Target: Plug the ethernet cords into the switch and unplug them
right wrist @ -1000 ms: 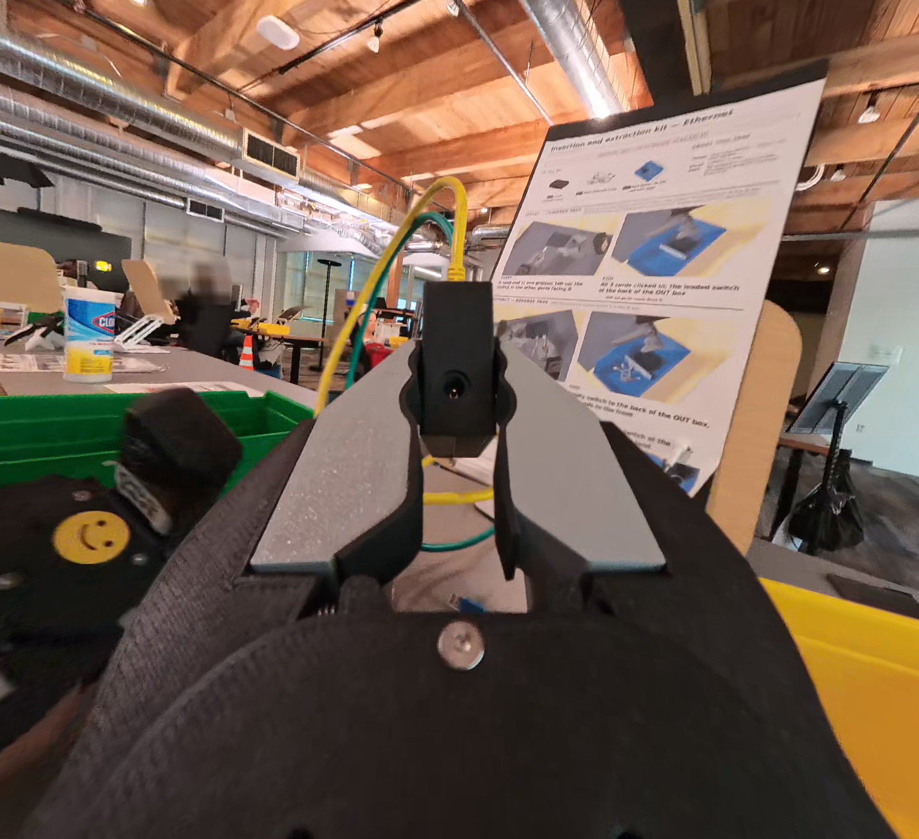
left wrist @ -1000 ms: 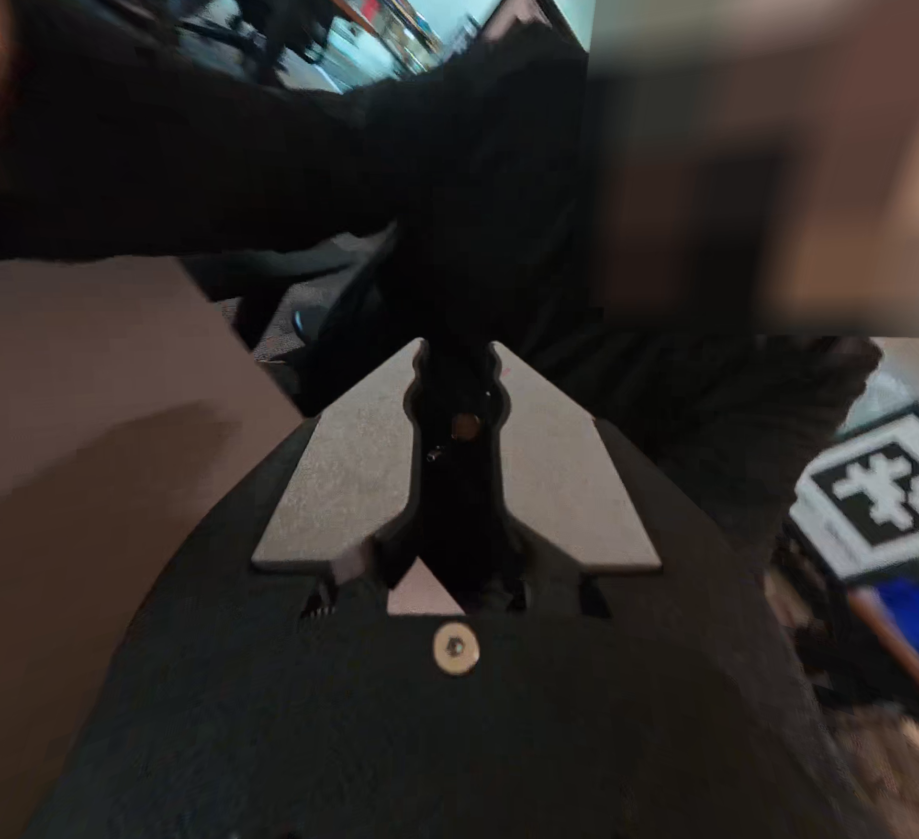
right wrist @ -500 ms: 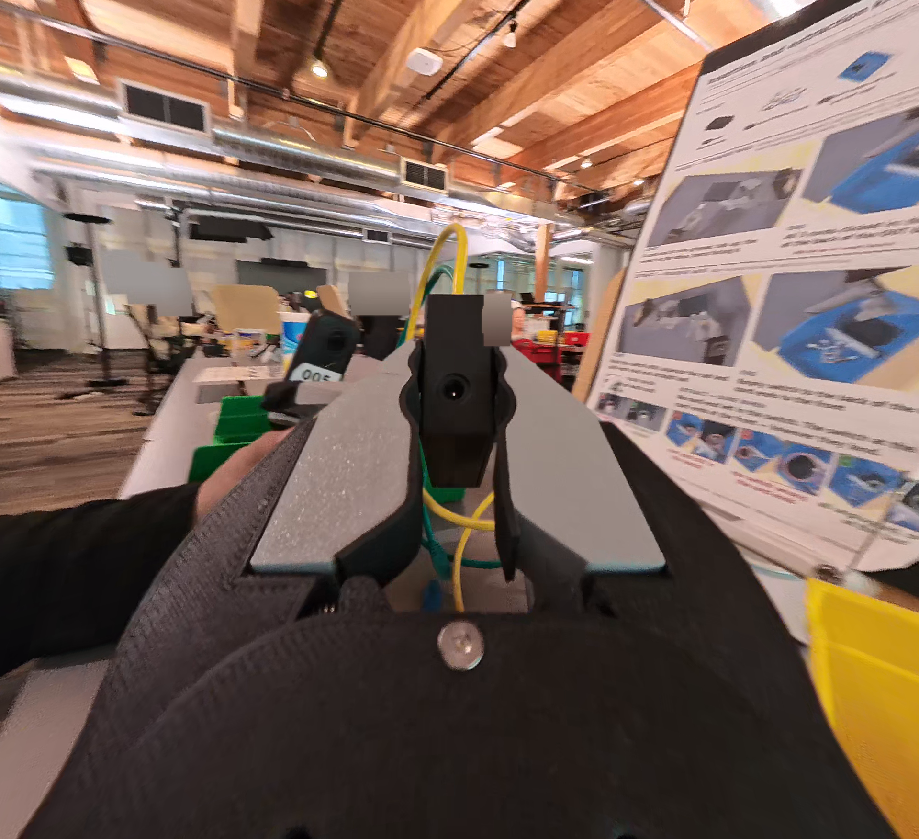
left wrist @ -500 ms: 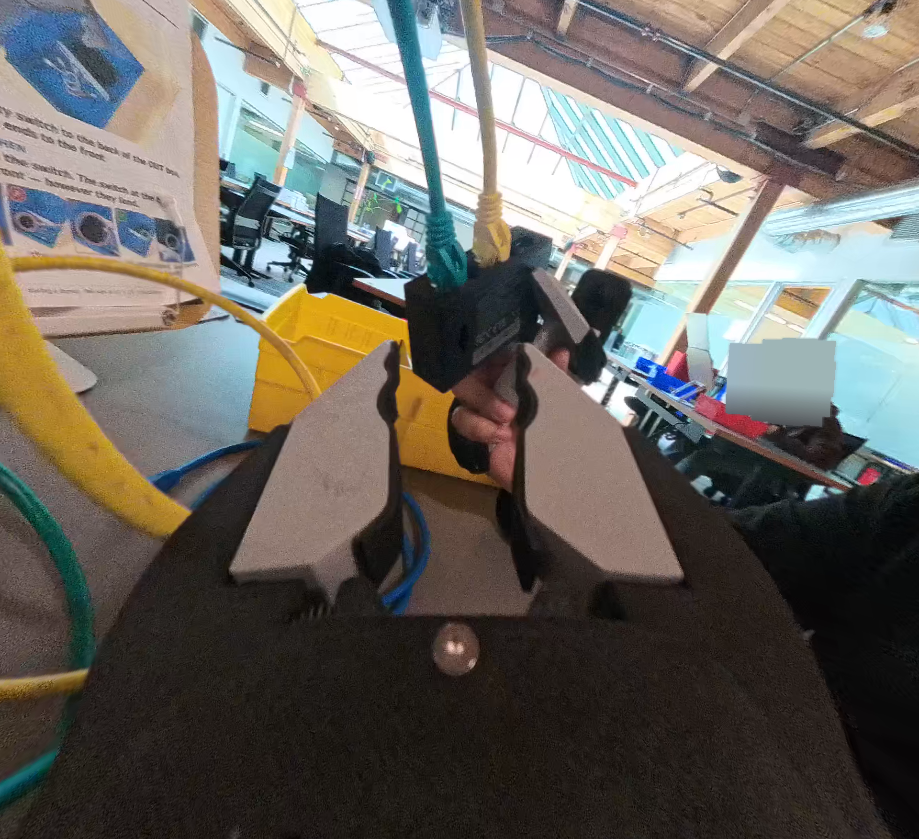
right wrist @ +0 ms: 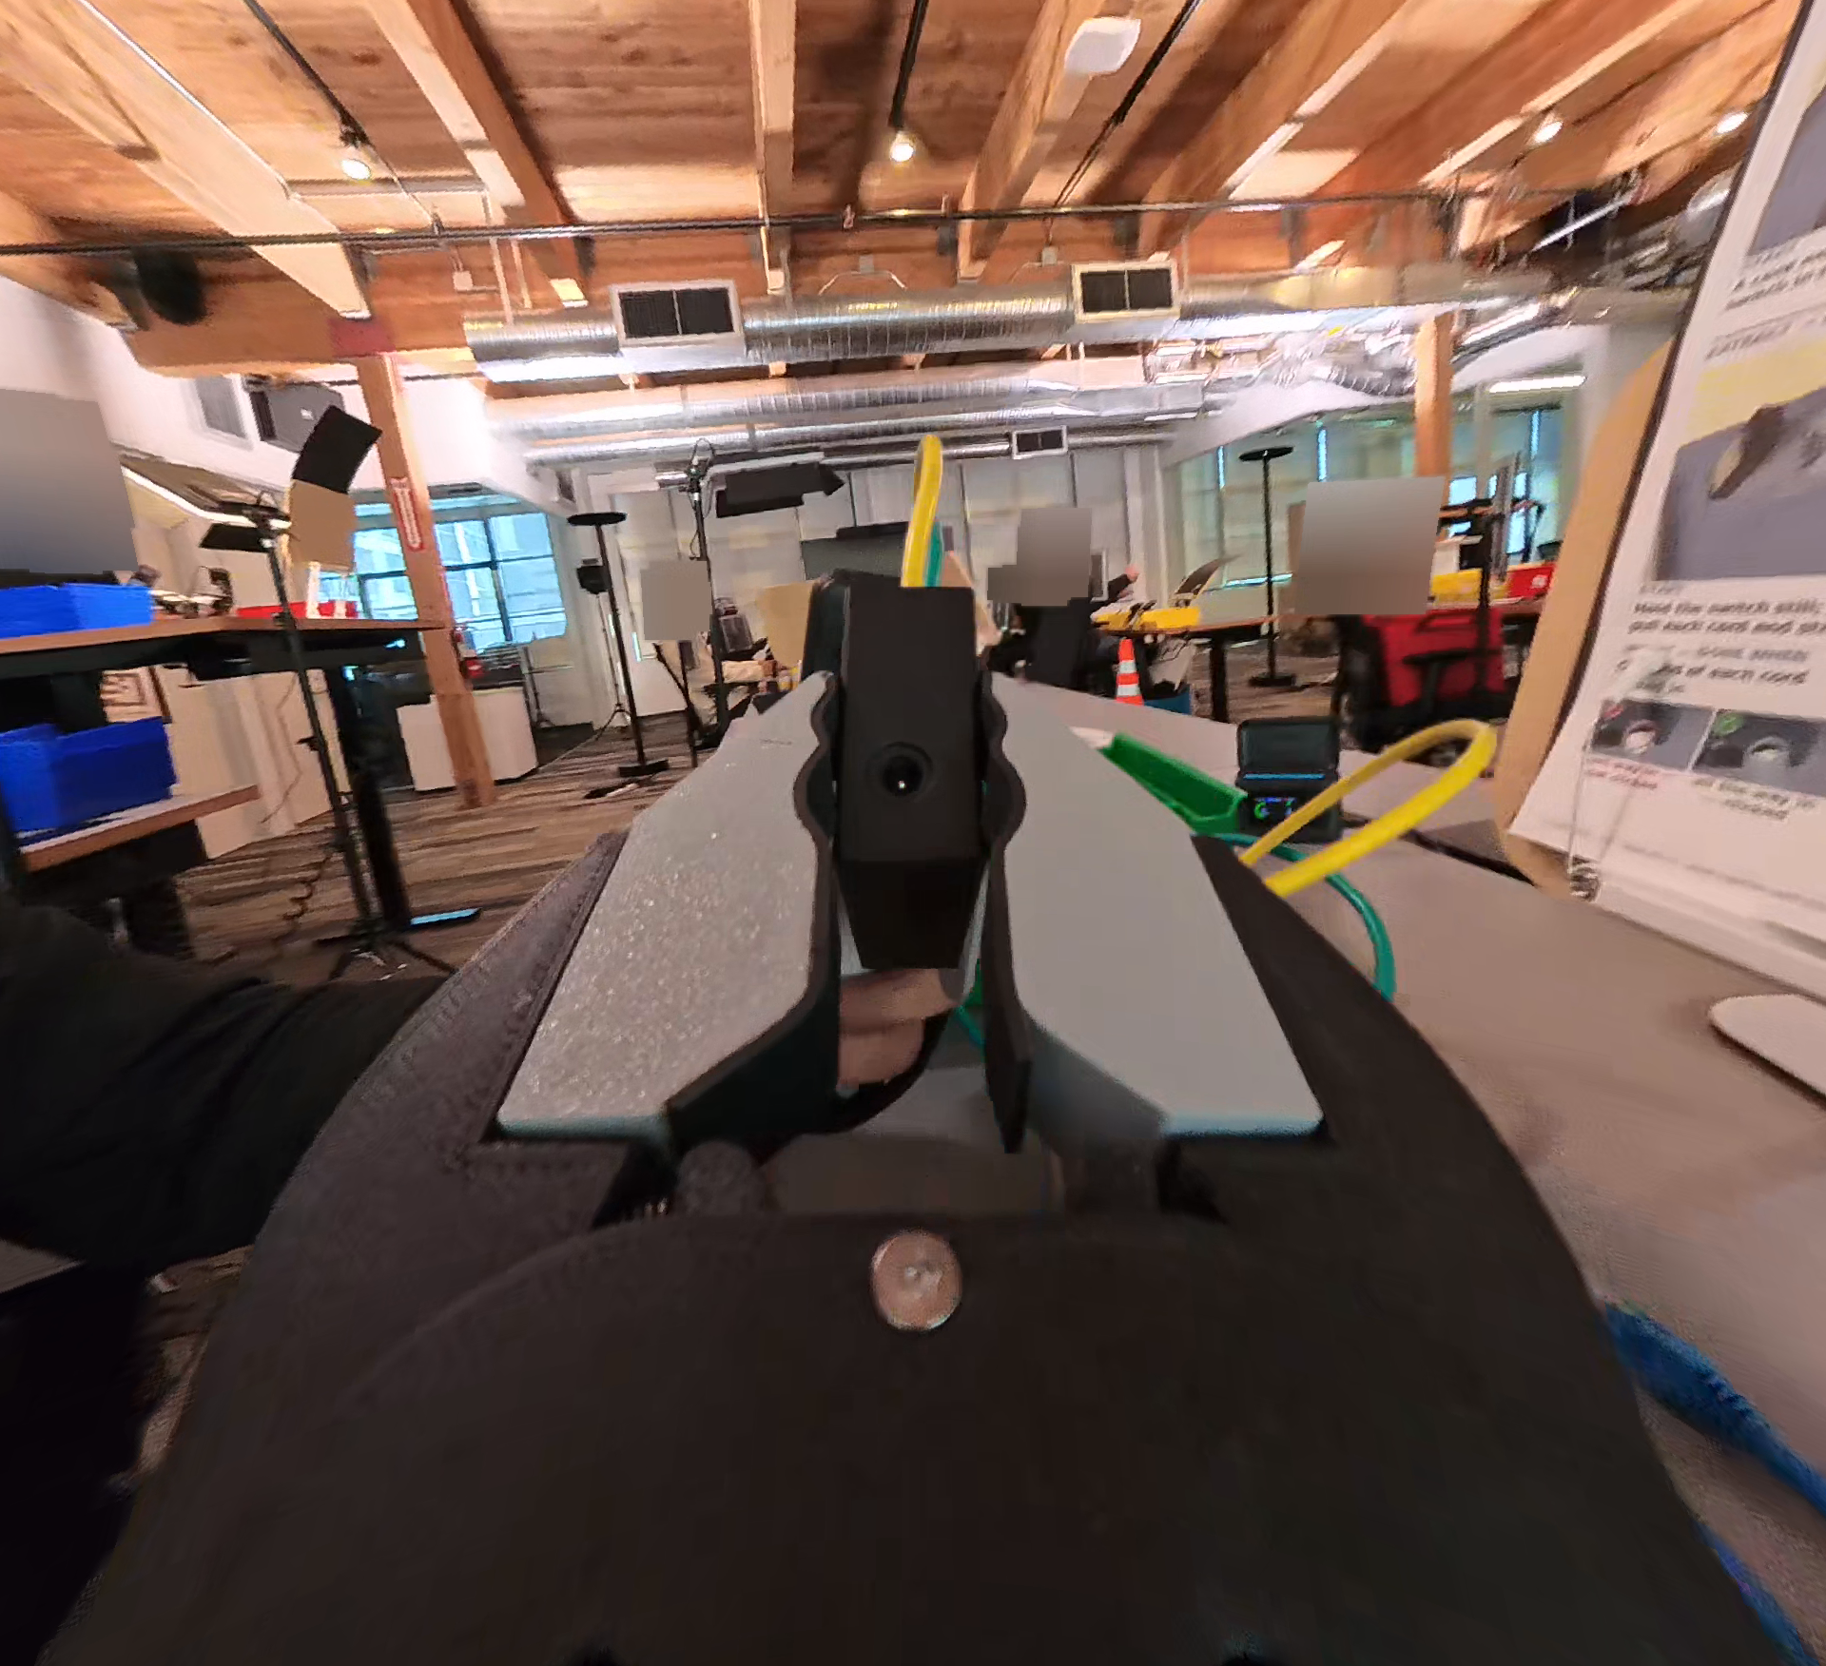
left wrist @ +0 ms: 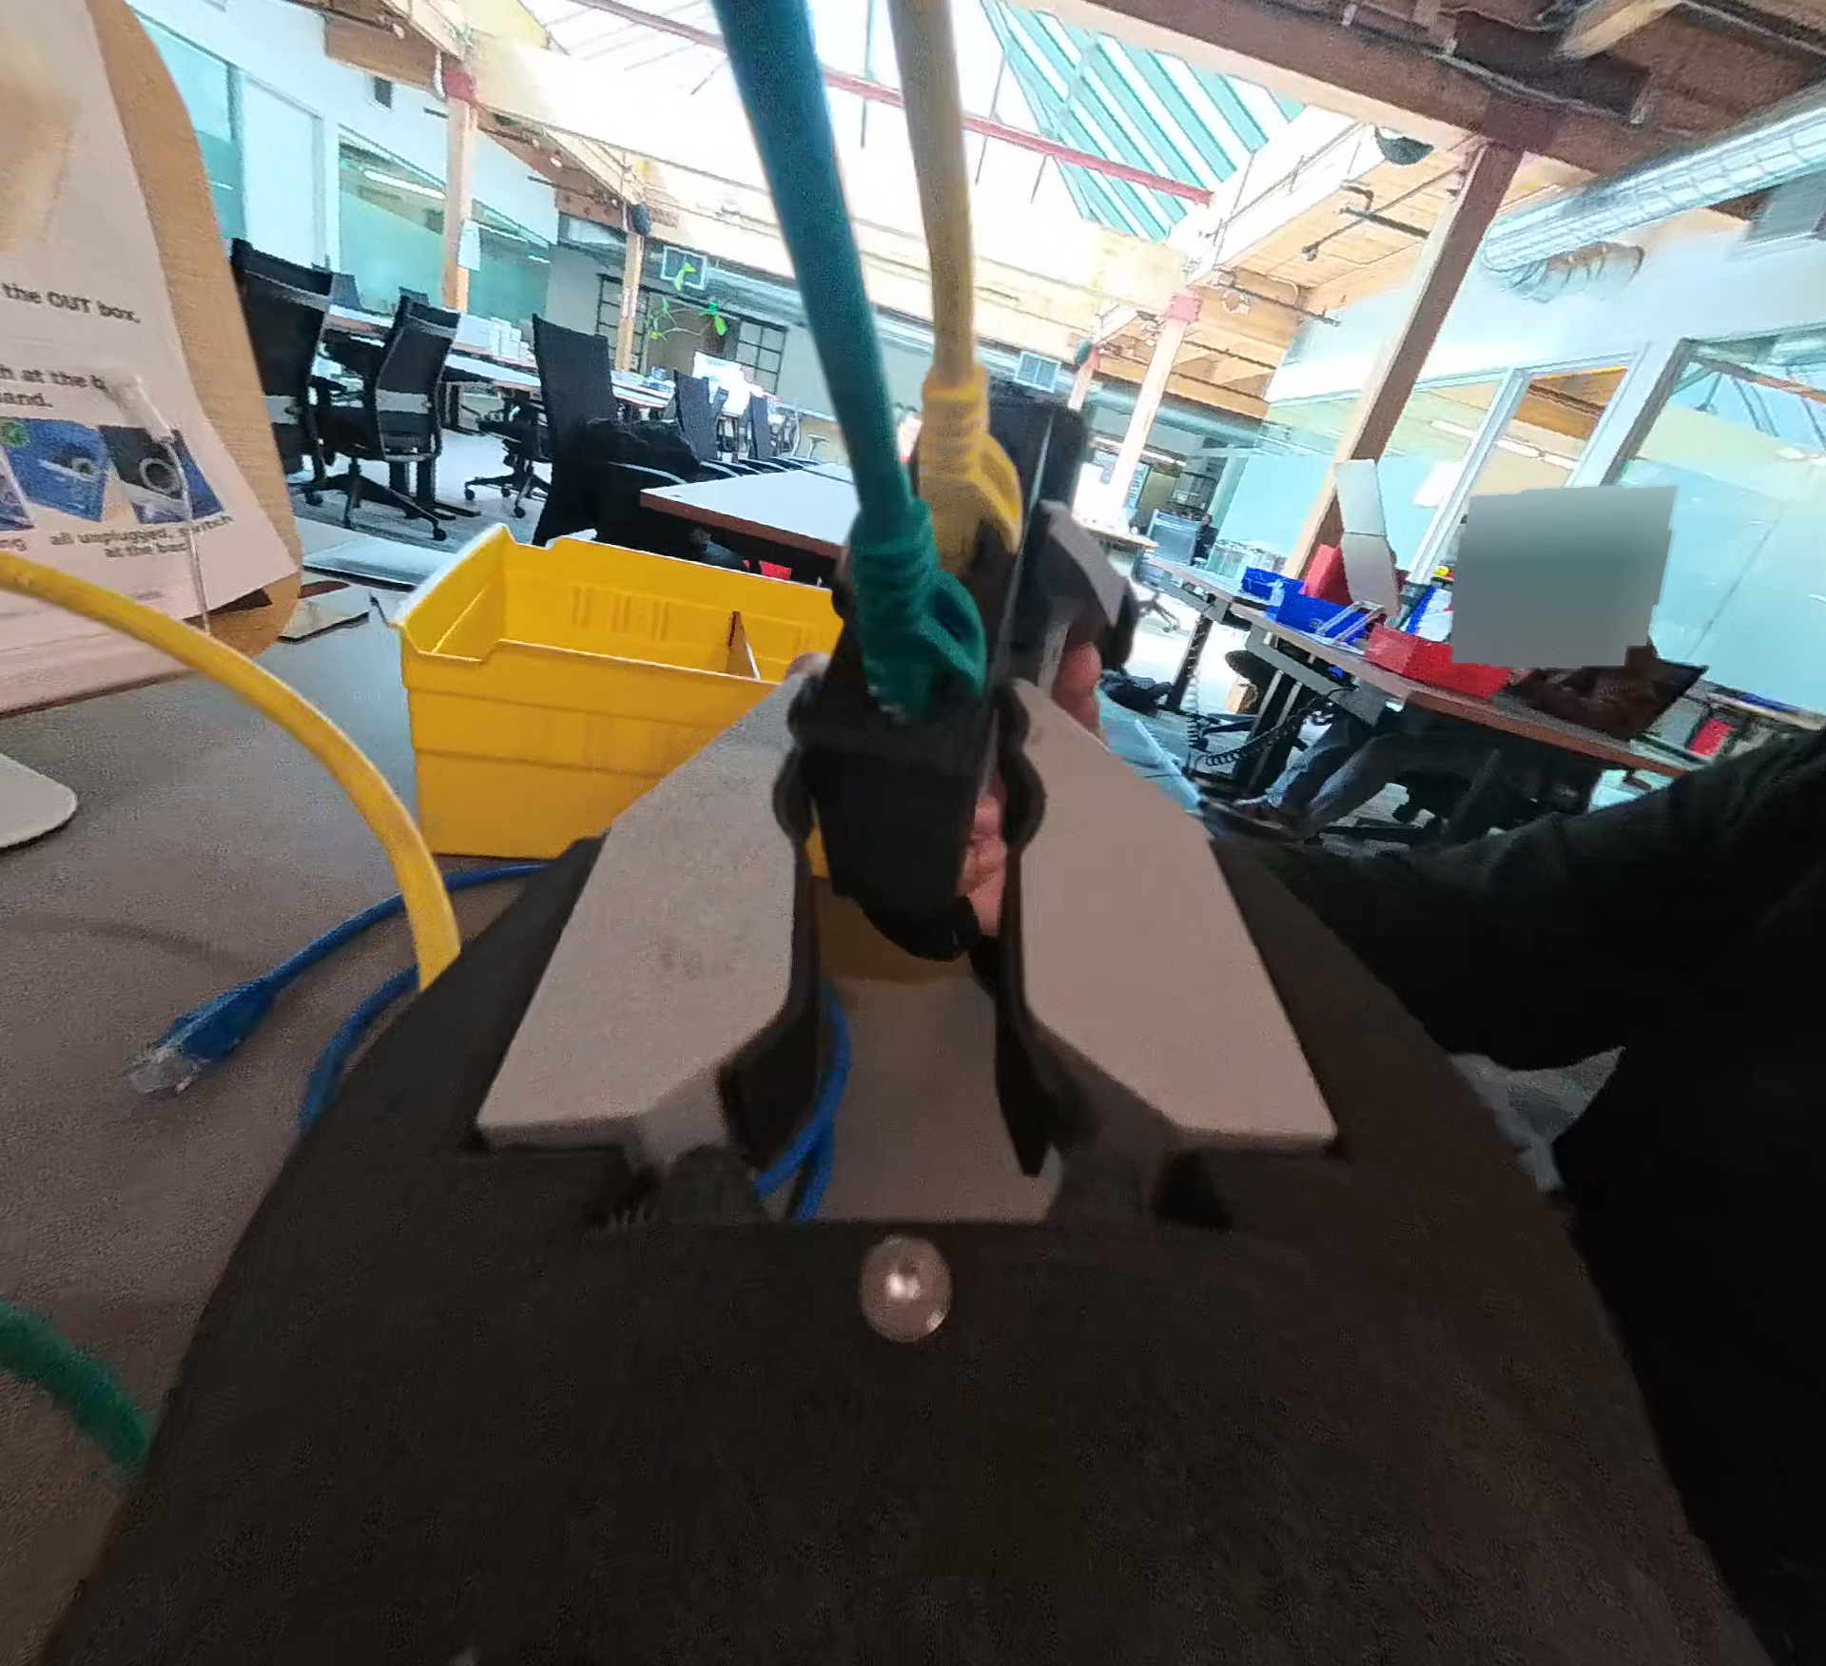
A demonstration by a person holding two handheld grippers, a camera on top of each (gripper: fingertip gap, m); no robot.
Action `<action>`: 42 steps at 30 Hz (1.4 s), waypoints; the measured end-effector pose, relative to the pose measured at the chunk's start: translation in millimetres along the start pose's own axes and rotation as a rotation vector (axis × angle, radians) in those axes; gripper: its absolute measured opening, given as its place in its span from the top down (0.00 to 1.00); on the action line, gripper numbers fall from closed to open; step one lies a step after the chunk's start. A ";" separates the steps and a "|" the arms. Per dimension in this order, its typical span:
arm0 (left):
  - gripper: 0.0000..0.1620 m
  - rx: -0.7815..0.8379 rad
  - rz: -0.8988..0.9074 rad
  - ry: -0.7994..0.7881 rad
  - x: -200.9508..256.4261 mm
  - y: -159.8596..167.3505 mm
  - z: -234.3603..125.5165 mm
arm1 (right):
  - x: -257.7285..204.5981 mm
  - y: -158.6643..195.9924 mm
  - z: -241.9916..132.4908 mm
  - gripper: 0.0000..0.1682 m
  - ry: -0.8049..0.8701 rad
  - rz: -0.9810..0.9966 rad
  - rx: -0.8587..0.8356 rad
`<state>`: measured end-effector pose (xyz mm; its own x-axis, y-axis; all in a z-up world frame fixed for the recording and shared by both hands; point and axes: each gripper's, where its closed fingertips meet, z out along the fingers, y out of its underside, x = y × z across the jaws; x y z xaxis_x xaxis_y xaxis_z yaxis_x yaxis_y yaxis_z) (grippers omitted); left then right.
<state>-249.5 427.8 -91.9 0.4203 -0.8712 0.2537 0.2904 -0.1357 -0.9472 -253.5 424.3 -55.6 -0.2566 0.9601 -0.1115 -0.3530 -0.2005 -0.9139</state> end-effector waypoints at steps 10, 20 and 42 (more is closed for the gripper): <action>0.84 -0.192 -0.059 -0.025 -13.2 27.7 -9.3 | 9.1 -7.3 -13.6 0.97 0.131 -0.246 -0.049; 0.84 -0.446 0.120 -0.099 -17.8 63.2 -17.1 | 11.0 44.1 -21.2 0.80 0.062 -0.142 -0.413; 0.82 -0.402 0.028 0.059 2.9 73.3 2.9 | -12.2 78.9 -13.3 0.93 -0.076 -0.105 -0.551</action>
<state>-224.5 416.7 -159.9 0.3694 -0.9013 0.2262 -0.0843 -0.2750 -0.9578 -266.2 399.4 -131.6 -0.3166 0.9486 0.0009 0.1369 0.0466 -0.9895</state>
